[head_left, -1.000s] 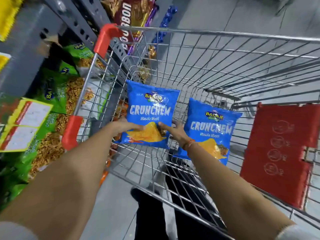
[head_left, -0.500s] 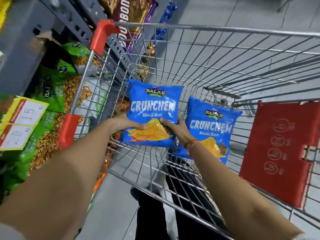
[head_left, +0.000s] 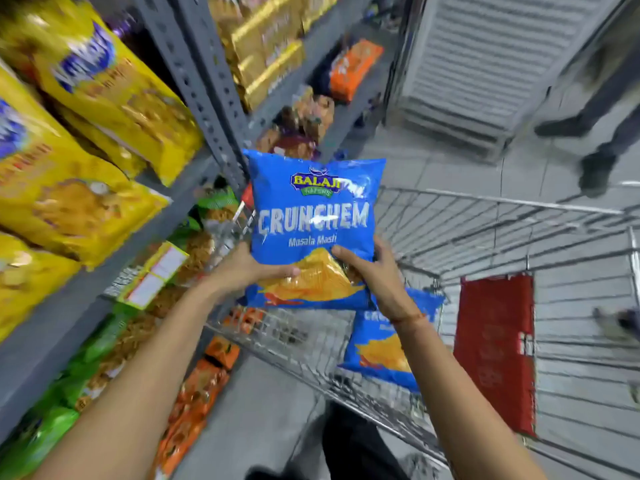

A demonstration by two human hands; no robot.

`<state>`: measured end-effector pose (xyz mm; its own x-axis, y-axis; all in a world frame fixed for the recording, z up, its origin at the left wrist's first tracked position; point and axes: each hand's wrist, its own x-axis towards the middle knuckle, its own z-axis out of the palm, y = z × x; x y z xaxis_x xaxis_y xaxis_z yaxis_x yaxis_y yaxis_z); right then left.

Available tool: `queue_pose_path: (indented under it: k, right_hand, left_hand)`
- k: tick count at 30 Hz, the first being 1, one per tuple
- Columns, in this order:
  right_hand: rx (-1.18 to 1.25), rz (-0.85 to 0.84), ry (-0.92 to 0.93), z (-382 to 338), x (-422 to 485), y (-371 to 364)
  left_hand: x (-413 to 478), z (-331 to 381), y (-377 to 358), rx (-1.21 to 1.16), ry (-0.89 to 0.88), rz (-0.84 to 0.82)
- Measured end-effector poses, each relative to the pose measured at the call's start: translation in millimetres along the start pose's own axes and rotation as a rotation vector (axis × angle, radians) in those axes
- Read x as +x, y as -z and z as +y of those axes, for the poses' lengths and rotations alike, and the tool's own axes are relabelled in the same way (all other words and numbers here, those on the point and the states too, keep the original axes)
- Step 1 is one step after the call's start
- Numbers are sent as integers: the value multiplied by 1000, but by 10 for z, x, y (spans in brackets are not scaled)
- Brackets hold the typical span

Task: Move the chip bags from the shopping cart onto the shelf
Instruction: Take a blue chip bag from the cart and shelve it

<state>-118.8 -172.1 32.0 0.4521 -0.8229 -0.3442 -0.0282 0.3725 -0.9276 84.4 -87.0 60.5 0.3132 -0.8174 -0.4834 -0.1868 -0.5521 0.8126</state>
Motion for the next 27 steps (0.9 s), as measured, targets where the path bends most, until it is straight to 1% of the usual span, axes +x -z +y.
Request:
queue_pose_path:
  k: [4, 10, 13, 17, 21, 25, 27]
  right_hand:
    - [59, -28, 144, -614, -274, -264]
    - [79, -144, 448, -1667, -768, -778]
    - [100, -237, 574, -2146, -1019, -1047]
    - [112, -361, 672, -2702, -1279, -1500]
    - [118, -492, 791, -3201, -1455, -2043]
    - [110, -616, 874, -3622, -1526, -2657]
    - [77, -617, 901, -3776, -1512, -2966]
  left_hand:
    - [-558, 510, 365, -16, -127, 39]
    - [-1526, 1253, 889, -6, -394, 214]
    - [-2003, 1520, 1193, 70, -506, 366]
    - [-2668, 1776, 1567, 99, -630, 609]
    - [-3234, 1978, 1923, 151, -738, 784]
    - [-3616, 2086, 2355, 142, -736, 980]
    - [-3737, 2107, 2576, 145, -730, 1080]
